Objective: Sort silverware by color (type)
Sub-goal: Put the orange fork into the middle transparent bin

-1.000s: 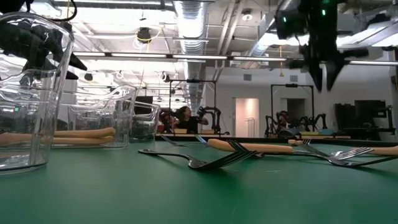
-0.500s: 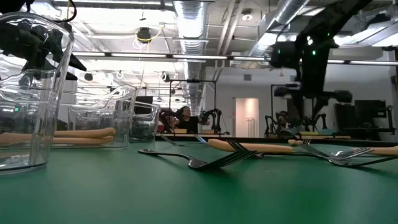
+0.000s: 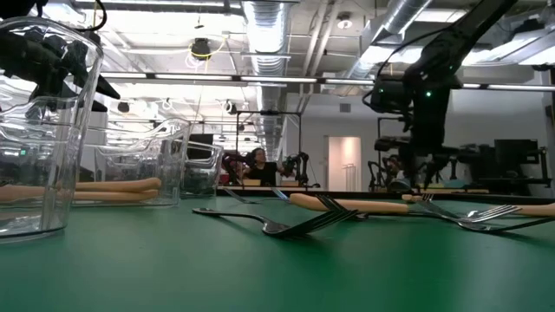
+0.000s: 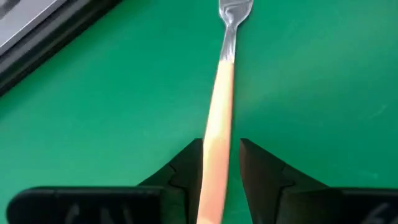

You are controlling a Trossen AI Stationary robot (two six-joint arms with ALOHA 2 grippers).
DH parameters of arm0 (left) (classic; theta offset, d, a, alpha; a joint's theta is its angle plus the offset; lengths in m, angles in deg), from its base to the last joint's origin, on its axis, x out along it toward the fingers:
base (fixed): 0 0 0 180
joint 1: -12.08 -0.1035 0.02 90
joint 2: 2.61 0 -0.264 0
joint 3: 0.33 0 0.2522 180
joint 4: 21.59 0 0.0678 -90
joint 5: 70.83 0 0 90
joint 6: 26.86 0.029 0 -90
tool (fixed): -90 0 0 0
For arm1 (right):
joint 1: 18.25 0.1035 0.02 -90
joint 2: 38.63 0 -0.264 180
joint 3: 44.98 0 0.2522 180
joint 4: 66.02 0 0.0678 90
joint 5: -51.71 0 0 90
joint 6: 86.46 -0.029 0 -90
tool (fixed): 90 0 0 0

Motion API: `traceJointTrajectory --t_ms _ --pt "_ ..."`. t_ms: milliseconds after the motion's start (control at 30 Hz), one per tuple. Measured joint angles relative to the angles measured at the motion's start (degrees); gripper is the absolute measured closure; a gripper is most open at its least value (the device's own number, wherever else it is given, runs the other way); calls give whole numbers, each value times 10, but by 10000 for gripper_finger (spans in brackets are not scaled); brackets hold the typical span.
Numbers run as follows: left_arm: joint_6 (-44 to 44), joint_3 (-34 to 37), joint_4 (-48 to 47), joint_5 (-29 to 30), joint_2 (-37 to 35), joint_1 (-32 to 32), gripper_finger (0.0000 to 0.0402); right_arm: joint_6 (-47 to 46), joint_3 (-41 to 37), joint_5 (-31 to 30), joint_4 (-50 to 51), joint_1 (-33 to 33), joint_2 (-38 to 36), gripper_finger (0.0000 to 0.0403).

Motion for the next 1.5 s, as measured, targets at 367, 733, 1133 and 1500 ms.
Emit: traceJointTrajectory --t_ms 367,733,1133,1500 --pt "0 0 0 -2 0 0 230 -1 0 -16 1 -18 1 190" --pt "1 0 0 -1 0 0 230 3 0 -47 -30 -30 18 165" --pt "0 0 0 -1 0 0 230 -29 3 -31 -27 -13 99 176" --pt "-2 0 0 -1 0 0 230 -31 2 -18 -1 -10 102 294"
